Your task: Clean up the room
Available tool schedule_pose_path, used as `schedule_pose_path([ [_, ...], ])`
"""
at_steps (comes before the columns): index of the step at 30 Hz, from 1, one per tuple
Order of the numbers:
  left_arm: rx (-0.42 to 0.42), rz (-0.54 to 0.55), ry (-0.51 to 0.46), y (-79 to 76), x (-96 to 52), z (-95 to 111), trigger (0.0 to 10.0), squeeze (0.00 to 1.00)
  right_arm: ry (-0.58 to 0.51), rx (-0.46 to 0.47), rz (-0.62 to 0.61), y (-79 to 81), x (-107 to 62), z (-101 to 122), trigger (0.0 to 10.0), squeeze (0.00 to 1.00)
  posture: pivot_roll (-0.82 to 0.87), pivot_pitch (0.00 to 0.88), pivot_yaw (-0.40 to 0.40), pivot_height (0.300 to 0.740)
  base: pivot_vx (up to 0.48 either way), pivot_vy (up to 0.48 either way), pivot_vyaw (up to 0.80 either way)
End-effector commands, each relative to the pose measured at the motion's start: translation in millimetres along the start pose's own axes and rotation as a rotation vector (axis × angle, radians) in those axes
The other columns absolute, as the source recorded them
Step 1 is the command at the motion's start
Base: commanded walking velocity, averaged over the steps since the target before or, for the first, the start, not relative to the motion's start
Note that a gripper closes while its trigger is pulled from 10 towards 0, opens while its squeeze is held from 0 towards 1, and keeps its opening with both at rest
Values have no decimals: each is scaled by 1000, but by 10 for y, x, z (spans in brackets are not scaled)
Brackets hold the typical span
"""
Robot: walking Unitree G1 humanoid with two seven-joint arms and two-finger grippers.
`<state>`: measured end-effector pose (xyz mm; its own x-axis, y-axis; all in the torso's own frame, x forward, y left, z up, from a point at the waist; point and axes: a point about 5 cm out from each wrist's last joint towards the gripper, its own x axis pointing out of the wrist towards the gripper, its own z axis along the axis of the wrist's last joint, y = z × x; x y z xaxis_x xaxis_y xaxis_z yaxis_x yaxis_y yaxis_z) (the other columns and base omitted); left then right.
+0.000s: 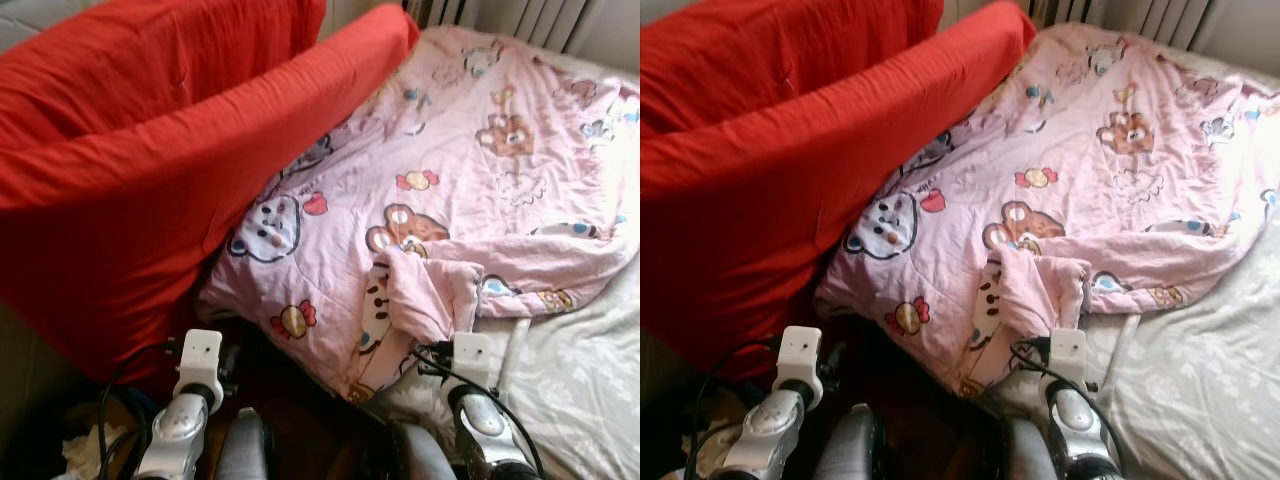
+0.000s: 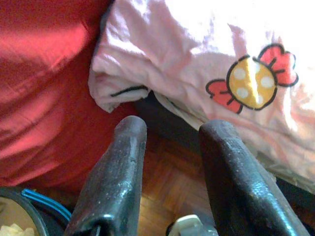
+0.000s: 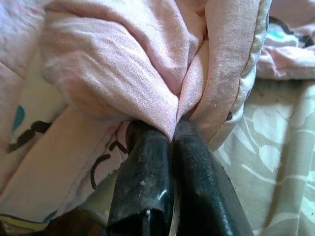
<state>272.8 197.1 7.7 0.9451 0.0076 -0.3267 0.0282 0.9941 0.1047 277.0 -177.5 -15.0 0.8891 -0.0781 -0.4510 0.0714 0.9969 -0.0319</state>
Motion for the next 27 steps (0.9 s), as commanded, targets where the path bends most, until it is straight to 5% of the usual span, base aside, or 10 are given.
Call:
schedule_pose_path([
  [1, 13, 12, 13, 44, -36, -61, 10000, 0, 23, 6, -2, 0, -20, -59, 10000, 0, 48, 129, 0, 691, 0, 0, 0],
  [8, 29, 15, 7, 118, -24, -58, 10000, 0, 33, 18, -41, -41, -20, -67, 10000, 0, 45, 132, 4, 740, 0, 0, 0],
  [15, 16, 0, 74, 55, -29, -190, 10000, 0, 72, 11, -63, -109, -58, -166, 10000, 0, 37, 84, 5, 740, 0, 0, 0],
  [21, -6, 56, 186, 180, -72, -361, 10000, 0, 65, 3, -64, -127, -36, -120, 10000, 0, 31, 47, 3, 740, 0, 0, 0],
  [27, -19, 63, 197, 200, -85, -392, 10000, 0, 33, 4, -37, -107, -28, -78, 10000, 0, 41, 58, 6, 740, 0, 0, 0],
])
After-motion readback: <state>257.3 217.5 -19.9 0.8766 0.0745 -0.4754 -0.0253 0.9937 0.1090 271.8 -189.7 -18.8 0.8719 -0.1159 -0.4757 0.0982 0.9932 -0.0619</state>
